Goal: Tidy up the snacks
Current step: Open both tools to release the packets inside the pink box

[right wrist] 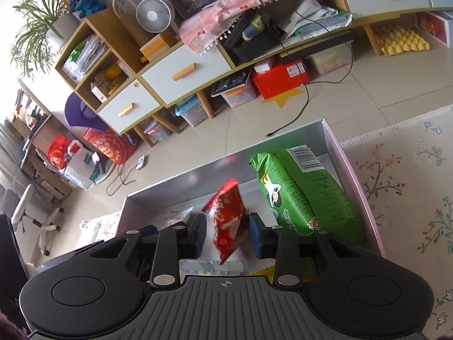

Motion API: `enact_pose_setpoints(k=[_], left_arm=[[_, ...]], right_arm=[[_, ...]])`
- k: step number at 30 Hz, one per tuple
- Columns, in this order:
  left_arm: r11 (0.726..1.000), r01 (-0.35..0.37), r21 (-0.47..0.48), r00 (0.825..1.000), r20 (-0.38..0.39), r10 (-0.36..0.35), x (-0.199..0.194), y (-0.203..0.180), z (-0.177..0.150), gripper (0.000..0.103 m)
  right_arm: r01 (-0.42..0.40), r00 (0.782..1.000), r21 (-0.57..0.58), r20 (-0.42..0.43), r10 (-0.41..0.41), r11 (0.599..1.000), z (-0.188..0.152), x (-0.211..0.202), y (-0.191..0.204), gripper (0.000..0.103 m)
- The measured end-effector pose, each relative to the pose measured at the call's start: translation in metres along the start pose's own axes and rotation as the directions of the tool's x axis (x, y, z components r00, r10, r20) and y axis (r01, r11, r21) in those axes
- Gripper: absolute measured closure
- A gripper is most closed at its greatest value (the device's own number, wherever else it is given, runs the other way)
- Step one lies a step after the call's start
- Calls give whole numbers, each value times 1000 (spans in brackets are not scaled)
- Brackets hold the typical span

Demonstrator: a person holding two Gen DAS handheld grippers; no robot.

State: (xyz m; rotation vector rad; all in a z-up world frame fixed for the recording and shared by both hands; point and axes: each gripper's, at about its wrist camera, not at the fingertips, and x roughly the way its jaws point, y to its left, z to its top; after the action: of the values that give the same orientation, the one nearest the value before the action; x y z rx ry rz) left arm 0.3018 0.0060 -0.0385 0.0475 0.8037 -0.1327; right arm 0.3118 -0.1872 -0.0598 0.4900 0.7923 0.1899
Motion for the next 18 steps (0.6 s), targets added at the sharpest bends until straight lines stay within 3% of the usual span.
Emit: enact_pose_setpoints(k=[2, 12, 18], left_arm=[[1000, -1, 10, 1000, 3, 1, -1, -1, 0, 56], [1000, -12, 12, 1000, 13, 12, -23, -5, 0, 41], [1000, -10, 9, 1000, 13, 10, -48, -6, -7, 32]], right_arm=[[0, 1000, -5, 5, 0, 1000, 0, -2, 2, 55], [-24, 1000, -23, 4, 24, 999, -1, -22, 15, 49], [-4, 1000, -36, 21, 4, 999, -3, -54, 24, 36]])
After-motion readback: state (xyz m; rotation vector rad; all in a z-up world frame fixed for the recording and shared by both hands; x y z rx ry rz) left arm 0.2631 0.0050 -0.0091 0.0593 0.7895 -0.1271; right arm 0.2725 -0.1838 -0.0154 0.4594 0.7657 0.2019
